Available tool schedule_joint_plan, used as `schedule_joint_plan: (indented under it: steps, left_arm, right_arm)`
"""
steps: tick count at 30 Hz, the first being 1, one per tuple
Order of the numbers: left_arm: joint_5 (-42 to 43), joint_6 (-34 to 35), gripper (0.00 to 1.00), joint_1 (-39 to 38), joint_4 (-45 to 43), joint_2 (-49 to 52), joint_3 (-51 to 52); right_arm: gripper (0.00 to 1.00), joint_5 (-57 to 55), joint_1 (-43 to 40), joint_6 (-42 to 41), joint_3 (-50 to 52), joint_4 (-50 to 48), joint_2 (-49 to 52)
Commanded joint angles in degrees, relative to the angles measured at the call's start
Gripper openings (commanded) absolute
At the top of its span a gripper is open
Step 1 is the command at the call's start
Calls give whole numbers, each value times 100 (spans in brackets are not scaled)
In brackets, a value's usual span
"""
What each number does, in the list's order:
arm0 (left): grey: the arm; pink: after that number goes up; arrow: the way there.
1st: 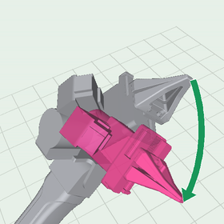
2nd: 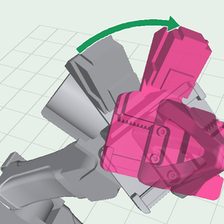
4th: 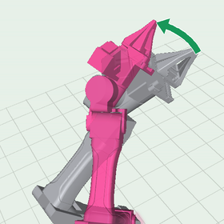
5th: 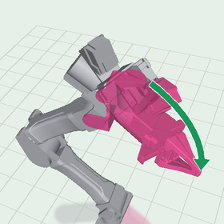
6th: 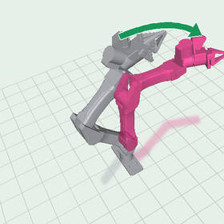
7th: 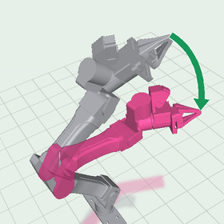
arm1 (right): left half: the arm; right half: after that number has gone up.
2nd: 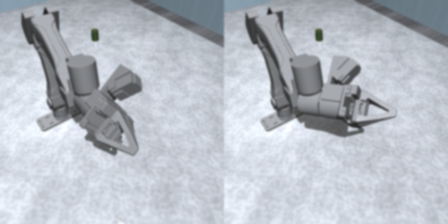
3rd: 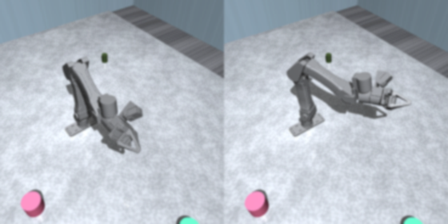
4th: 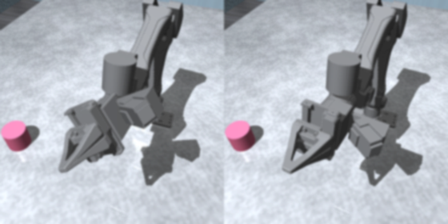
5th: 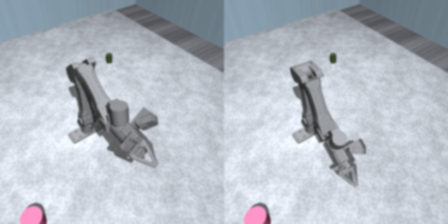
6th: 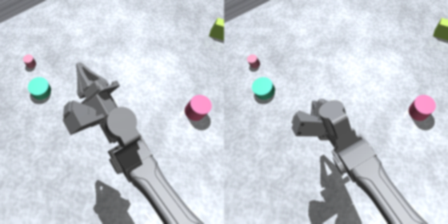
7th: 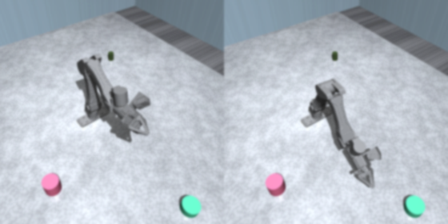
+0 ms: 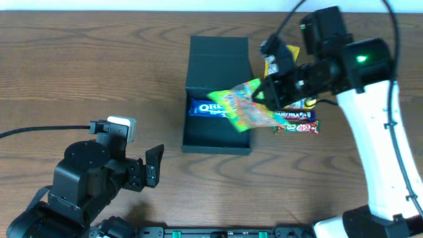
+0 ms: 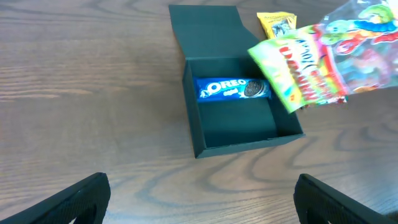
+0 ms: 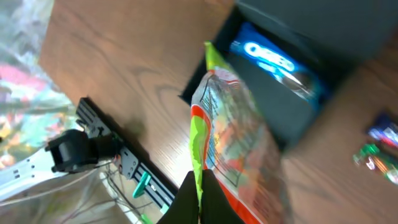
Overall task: Pack container
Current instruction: 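Carry the Haribo bag over the box with the right gripper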
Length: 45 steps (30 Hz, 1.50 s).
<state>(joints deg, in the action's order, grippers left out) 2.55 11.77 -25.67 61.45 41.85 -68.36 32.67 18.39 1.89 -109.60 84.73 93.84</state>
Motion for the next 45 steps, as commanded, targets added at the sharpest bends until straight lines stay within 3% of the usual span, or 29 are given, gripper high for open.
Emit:
schedule_joint_plan:
  steps: [1,7,15,22,28,29,30,32,33,45]
  left_arm:
    - [-103,2,95,13,-17,-13,-136]
    - [-103,2,95,13,7,-13,-136]
    - [-103,2,95,13,57,-13,-136]
    - [-103,0,95,13,87,-13,-136]
    - [-103,2,95,13,90,-13,-136]
    - [-103,2,96,13,94,-13,-136]
    - [-103,2,95,13,98,-13,-136]
    - [-103,2,95,13,94,-13,-136]
    - [-103,2,95,13,90,-13,-136]
    - [-103,2,95,13,94,-13,-136]
  right_arm:
    - [1,225,389,-522,177,-323,-87]
    - [1,258,756,-1834,1051,-1311,-87]
    - [1,1307,911,-3084,2396,-3161,-87]
    - [2,1134,901,-3427,3073,-3473,-87]
    - [2,-238,901,-3462,3364,-3189,-87]
    - [24,-551,901,-3456,3364,-3080,-87]
    - [56,-732,901,-3410,3364,-2997,-87]
    - [78,-898,898,-3355,3362,-2900,-87]
    - [96,-916,892,-3263,3355,-2889,-90]
    - [99,-2243,905,-2876,2216,-2083,-96]
